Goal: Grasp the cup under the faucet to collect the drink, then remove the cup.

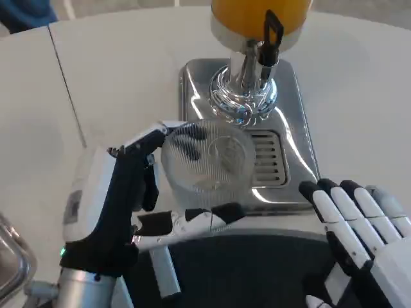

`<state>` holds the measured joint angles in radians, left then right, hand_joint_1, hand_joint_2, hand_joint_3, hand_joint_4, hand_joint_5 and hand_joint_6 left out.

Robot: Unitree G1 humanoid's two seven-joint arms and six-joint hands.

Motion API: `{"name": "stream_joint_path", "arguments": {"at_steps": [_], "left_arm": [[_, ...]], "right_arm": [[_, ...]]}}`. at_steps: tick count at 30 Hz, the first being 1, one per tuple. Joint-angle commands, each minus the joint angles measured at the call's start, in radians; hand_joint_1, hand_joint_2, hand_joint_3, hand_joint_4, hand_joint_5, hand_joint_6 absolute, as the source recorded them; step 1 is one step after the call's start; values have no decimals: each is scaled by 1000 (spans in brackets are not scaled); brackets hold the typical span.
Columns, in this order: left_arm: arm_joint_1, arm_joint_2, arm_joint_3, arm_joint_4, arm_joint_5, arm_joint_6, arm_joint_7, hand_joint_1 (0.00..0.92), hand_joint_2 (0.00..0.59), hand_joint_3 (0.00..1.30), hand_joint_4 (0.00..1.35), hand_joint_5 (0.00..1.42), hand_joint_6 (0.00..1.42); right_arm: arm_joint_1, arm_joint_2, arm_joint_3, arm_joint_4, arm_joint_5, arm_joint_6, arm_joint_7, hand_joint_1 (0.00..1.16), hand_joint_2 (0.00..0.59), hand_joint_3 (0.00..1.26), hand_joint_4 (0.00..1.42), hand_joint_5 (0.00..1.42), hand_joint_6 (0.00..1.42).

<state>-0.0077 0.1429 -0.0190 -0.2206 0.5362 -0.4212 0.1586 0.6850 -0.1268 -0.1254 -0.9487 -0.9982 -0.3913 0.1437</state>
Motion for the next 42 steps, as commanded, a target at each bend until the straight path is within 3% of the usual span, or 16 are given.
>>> {"name": "stream_joint_path", "arguments": {"at_steps": [1,14,33,42], "left_arm": [[-91,-14,-26,103,32,7,60,656,0,1102,1213,1348,1424],[-298,-10,-113,406,109,10,211,645,0,1107,1213,1359,1424],[-486,-42,-231,654,127,50,322,644,0,1111,1213,1349,1424],[-553,-50,-253,748,135,54,373,644,0,1111,1213,1361,1424]], "right_arm": [[-2,-6,-9,-16,9,13,9,69,572,0,0,0,0],[-20,-16,-43,-35,45,37,35,69,572,0,0,0,0],[3,2,-43,-32,49,36,25,79,567,0,0,0,0],[-3,3,-30,-33,47,40,37,86,566,0,0,0,0]]}}
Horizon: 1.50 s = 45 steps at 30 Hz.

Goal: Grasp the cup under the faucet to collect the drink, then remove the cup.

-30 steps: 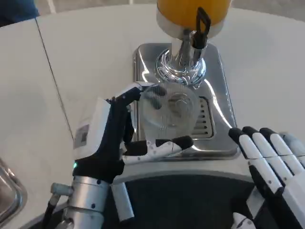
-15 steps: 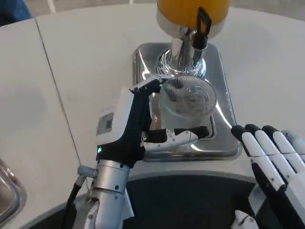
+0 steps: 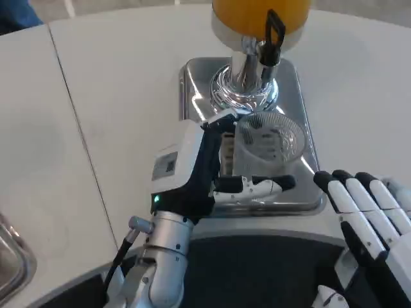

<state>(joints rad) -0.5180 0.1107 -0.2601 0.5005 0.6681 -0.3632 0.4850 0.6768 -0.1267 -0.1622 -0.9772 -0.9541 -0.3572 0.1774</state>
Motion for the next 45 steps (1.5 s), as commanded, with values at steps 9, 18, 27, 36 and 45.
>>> {"name": "stream_joint_path", "arguments": {"at_steps": [9,18,27,36,45], "left_arm": [[-140,-28,-6,162,-15,18,87,644,0,1111,1213,1361,1424],[-174,-35,-6,233,-30,39,122,639,0,1092,1213,1362,1424],[-164,-50,-8,251,-38,78,170,637,0,1048,1183,1349,1424],[-152,-32,-32,226,-19,86,188,378,33,439,495,876,1079],[-138,-18,-45,211,-20,85,191,346,43,321,325,703,843]], "right_arm": [[-6,8,38,2,-11,14,8,90,566,0,0,0,0],[-12,3,43,0,-10,23,10,94,566,0,0,0,0],[-14,-3,30,0,1,33,11,95,566,0,0,0,0],[-25,0,30,-6,13,53,32,95,566,0,0,0,0],[-34,-5,28,-5,29,66,50,89,570,0,0,0,0]]}}
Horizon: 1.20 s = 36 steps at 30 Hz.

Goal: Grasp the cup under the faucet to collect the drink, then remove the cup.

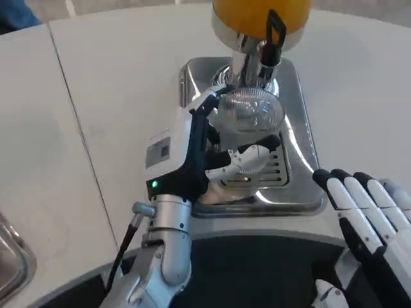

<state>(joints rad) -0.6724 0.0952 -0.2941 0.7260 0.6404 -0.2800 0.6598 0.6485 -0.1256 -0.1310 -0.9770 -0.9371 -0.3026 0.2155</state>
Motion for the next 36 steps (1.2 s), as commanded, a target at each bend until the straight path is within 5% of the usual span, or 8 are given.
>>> {"name": "stream_joint_path", "arguments": {"at_steps": [1,5,8,11,22,27,36], "left_arm": [[16,-2,-12,-15,9,2,17,342,44,305,294,663,777],[16,4,-9,-23,0,-9,5,316,32,246,179,519,550],[19,15,-6,-37,-9,-22,-9,209,3,183,71,389,350],[36,30,-3,-72,-17,-39,-20,129,0,156,43,366,314],[106,112,48,-208,-46,-43,-69,92,0,149,39,367,302],[169,206,78,-317,-36,-56,-116,85,0,104,2,314,251],[369,409,171,-566,-23,-89,-242,226,47,28,0,202,179]], "right_arm": [[-7,-7,-4,-6,13,13,13,88,570,0,0,0,0],[-3,-7,-4,-5,15,12,13,85,568,0,0,0,0],[-7,-7,-3,-4,14,13,13,82,567,0,0,0,0],[-13,-8,-2,-4,15,14,15,81,567,0,0,0,0],[2,-2,15,4,5,1,-7,75,566,0,0,0,0],[1,5,23,2,-1,3,-18,73,566,0,0,0,0],[-18,26,26,1,-2,17,-33,71,566,0,0,0,0]]}}
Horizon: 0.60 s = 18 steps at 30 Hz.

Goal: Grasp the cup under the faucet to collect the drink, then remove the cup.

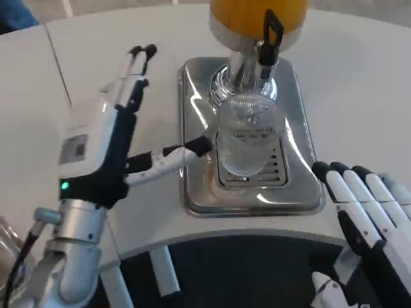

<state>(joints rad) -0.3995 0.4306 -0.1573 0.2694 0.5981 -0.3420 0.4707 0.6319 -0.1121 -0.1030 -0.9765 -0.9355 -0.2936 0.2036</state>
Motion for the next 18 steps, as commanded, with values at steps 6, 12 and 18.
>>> {"name": "stream_joint_path", "arguments": {"at_steps": [6,12,18], "left_arm": [[247,170,88,-267,81,-34,-106,190,48,0,0,172,153],[434,249,163,-453,216,-3,-149,85,71,0,0,114,116],[546,236,176,-553,272,33,-216,57,84,0,0,0,3]], "right_arm": [[5,30,4,1,4,12,-25,71,566,0,0,0,0],[37,67,13,-11,85,51,-15,71,566,0,0,0,0],[12,97,25,-13,196,120,-7,71,566,0,0,0,0]]}}
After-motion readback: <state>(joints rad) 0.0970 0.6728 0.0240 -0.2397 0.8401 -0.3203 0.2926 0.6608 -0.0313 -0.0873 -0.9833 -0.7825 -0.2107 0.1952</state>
